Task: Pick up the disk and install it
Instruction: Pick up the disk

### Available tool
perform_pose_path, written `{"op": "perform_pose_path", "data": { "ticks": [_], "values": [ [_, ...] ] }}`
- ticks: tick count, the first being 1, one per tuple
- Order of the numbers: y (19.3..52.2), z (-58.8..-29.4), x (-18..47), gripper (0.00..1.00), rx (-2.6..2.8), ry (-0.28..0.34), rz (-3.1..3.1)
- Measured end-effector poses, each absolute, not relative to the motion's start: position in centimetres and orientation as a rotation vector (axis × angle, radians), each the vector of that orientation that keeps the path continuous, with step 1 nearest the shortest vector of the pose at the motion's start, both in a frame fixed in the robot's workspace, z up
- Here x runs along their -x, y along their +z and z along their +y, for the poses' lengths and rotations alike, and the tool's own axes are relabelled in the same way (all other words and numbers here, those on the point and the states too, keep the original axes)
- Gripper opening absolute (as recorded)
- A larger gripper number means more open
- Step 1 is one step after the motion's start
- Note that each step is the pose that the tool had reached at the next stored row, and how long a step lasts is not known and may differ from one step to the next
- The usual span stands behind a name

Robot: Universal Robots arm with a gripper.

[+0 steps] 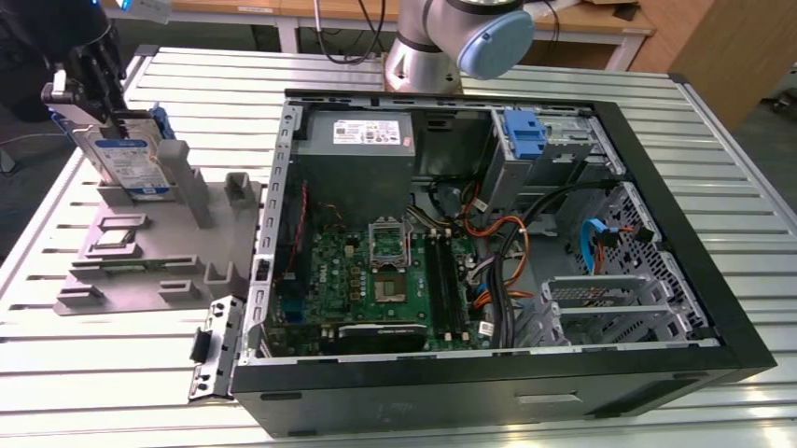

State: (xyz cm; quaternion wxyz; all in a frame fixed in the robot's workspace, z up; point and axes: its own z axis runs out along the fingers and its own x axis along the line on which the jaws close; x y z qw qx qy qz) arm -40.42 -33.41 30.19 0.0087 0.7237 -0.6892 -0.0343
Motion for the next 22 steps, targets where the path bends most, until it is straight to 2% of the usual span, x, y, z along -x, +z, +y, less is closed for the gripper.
{"op": "perform_pose_path", "data": {
  "ticks": [22],
  "values": [
    [30.04, -33.41, 40.42, 0.35, -2.164, -0.108, -2.255]
  ]
}}
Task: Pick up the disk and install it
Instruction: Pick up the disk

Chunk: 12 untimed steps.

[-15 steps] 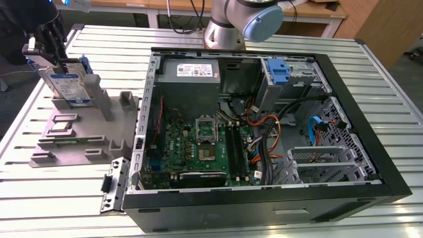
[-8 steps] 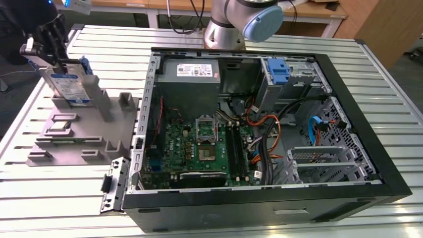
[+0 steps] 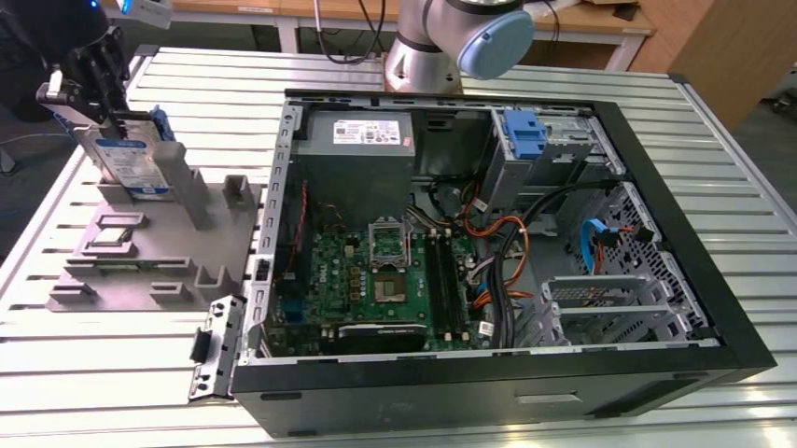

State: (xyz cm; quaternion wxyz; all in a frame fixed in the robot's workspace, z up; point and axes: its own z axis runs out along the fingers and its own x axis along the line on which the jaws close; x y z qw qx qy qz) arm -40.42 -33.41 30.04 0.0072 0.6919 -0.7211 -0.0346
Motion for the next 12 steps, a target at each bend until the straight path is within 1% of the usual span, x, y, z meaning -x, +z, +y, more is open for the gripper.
{"op": "perform_pose_path", "data": {
  "ticks": [12],
  "values": [
    [30.10, -33.41, 40.42, 0.35, -2.162, -0.108, -2.258]
  ]
}}
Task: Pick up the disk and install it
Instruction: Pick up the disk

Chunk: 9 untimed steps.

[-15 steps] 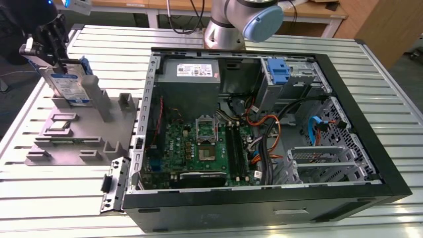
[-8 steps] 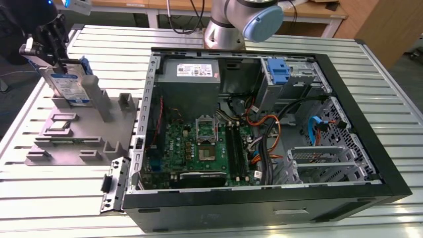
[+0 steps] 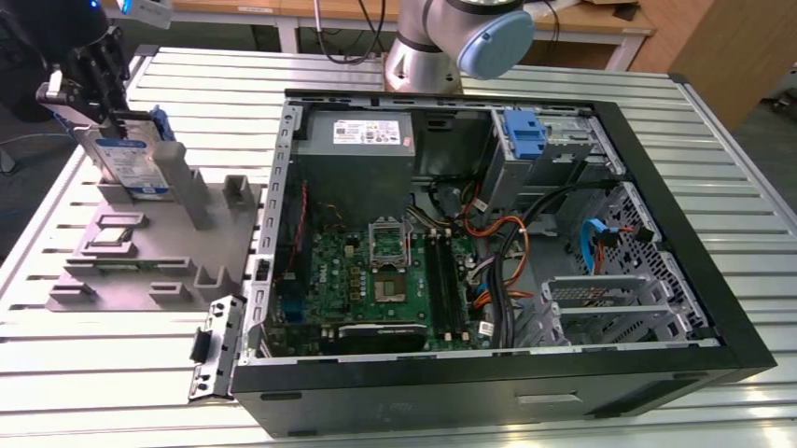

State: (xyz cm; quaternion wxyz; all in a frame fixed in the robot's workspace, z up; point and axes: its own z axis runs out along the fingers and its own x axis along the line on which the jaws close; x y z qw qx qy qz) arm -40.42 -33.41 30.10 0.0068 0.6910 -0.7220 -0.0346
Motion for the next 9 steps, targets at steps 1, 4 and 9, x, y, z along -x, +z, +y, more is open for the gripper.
{"op": "perform_pose_path", "data": {
  "ticks": [1, 4, 9],
  "values": [
    [30.18, -33.41, 40.41, 0.35, -2.162, -0.108, -2.259],
    [30.43, -33.41, 40.42, 0.35, -2.161, -0.108, -2.258],
    [30.48, -33.41, 40.42, 0.35, -2.161, -0.108, -2.258]
  ]
}}
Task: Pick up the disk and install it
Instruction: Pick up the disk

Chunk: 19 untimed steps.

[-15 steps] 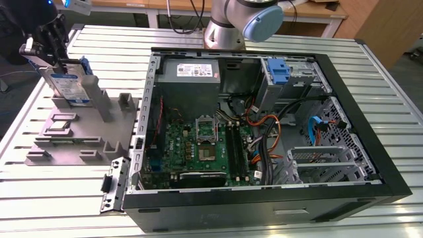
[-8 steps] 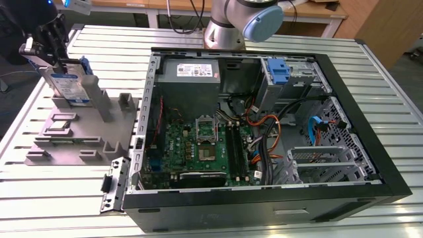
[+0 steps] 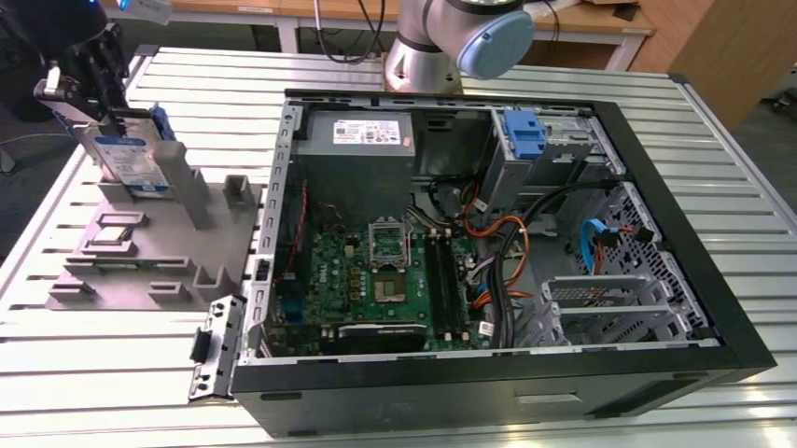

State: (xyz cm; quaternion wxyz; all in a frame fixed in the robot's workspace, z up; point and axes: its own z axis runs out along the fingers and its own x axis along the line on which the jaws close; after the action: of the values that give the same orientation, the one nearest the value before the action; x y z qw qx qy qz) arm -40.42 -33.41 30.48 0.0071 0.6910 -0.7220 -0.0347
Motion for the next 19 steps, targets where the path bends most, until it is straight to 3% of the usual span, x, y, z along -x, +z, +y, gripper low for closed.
{"op": "perform_pose_path", "data": {
  "ticks": [19],
  "values": [
    [32.6, -33.4, 40.4, 0.35, -2.161, -0.108, -2.258]
  ]
}}
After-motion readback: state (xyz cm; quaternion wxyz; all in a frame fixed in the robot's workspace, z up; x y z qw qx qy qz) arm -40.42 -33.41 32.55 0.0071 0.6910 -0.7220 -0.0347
